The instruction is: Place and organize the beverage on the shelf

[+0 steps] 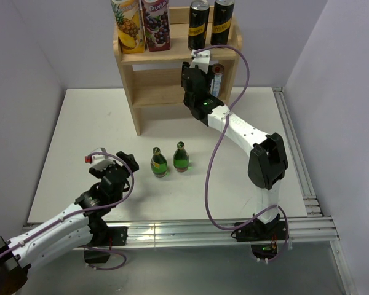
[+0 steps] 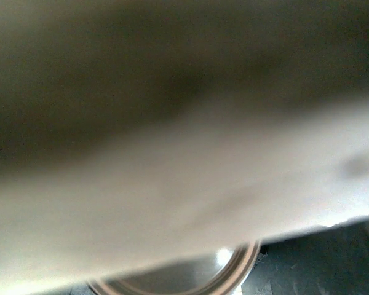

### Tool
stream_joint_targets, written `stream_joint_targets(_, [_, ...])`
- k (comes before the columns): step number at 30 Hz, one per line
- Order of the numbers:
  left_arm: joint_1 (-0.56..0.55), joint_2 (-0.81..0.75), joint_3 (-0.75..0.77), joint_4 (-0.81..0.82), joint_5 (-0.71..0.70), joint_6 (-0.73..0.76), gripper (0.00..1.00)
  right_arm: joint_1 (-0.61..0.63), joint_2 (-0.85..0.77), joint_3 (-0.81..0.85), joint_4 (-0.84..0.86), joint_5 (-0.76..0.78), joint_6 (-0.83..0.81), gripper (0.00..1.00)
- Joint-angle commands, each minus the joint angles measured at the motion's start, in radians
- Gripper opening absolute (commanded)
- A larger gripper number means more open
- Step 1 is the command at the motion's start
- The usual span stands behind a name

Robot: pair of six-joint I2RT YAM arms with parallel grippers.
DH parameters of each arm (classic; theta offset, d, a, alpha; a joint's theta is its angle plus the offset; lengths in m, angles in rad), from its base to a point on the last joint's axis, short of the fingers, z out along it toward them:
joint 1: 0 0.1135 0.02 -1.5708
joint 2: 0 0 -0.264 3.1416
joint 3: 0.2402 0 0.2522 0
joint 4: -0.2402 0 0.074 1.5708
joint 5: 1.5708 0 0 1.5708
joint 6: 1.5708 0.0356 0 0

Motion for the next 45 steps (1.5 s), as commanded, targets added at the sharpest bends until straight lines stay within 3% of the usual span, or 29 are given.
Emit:
stream_joint_targets(1, [0.005, -0.008, 0.011, 0.012, -0.002, 0.001, 0.99, -0.022, -0.005, 0.005, -0.014, 0.032, 0.019, 0.53])
stream_joint_targets(3, [0.003, -0.007, 0.013, 0.011, -0.002, 0.001, 0.99, -0.022, -0.011, -0.007, -0.014, 0.034, 0.018, 0.66])
stream_joint_targets(9, [0.003, -0.011, 0.011, 0.011, -0.005, 0.001, 0.99, -0.020, -0.008, -0.022, -0.030, 0.031, 0.027, 0.75])
stream_joint_targets(24, [0.003, -0.007, 0.013, 0.011, -0.007, 0.001, 0.99, 0.000, -0.080, -0.084, -0.029, 0.016, 0.035, 0.82])
stream_joint_targets(26, [0.003, -0.007, 0.013, 0.011, -0.007, 0.000, 0.99, 0.006, -0.106, -0.098, -0.033, 0.000, 0.033, 1.00])
stream_joint_targets(45, [0.005, 0.010, 0.022, 0.001, -0.013, 0.001, 0.99, 0.087, -0.315, -0.278, -0.030, -0.060, 0.051, 1.00])
